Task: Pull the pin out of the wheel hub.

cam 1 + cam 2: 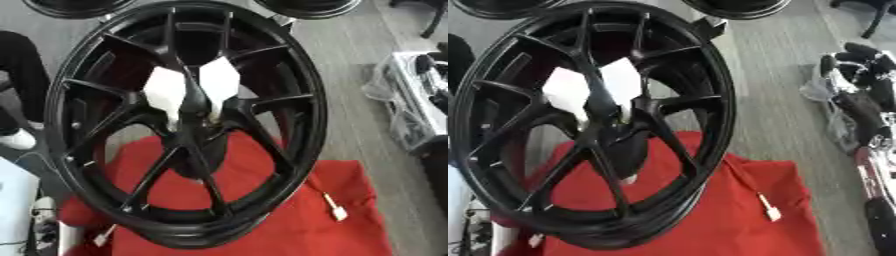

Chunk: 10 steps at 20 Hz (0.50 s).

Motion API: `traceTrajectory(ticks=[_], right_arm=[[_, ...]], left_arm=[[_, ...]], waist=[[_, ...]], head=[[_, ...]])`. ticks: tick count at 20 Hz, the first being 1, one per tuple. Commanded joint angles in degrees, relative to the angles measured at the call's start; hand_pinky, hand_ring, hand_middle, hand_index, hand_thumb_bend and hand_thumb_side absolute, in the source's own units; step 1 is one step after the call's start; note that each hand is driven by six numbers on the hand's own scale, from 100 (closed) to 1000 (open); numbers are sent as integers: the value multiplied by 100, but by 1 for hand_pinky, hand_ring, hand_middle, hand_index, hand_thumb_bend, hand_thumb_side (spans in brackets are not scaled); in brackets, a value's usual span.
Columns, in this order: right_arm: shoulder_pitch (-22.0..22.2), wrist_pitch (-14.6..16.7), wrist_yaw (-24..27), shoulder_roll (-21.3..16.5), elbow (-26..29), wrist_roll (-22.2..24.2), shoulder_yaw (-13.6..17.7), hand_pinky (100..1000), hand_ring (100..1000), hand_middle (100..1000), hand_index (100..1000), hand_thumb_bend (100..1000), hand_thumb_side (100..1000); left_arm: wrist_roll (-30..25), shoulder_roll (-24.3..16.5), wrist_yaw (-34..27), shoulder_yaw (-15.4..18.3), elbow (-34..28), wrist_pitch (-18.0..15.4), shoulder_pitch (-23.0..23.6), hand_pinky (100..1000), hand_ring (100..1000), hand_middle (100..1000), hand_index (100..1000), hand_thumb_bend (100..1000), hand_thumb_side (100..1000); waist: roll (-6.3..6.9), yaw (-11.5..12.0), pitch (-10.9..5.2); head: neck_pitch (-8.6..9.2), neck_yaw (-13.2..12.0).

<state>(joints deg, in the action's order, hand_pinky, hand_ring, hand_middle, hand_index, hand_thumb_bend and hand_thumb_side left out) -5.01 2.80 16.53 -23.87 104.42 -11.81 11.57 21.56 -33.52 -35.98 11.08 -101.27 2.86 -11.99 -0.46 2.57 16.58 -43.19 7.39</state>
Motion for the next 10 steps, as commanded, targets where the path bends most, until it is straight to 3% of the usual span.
traceTrajectory(ticks=[1, 10], right_arm=[[-43, 24, 33, -61, 122, 0, 22, 891, 671, 640, 735, 360, 212], [-39, 47, 60, -38, 122, -16, 21, 889, 669, 637, 735, 369, 208]], left_arm=[[-153, 36, -3, 19, 65, -86, 42, 856, 822, 799, 877, 236, 911], [-200, 250, 356, 18, 134, -127, 126, 854, 812, 790, 864, 213, 905]], waist=[[-3, 3, -67], [-39, 16, -74]], head=[[49, -4], [-2, -55]])
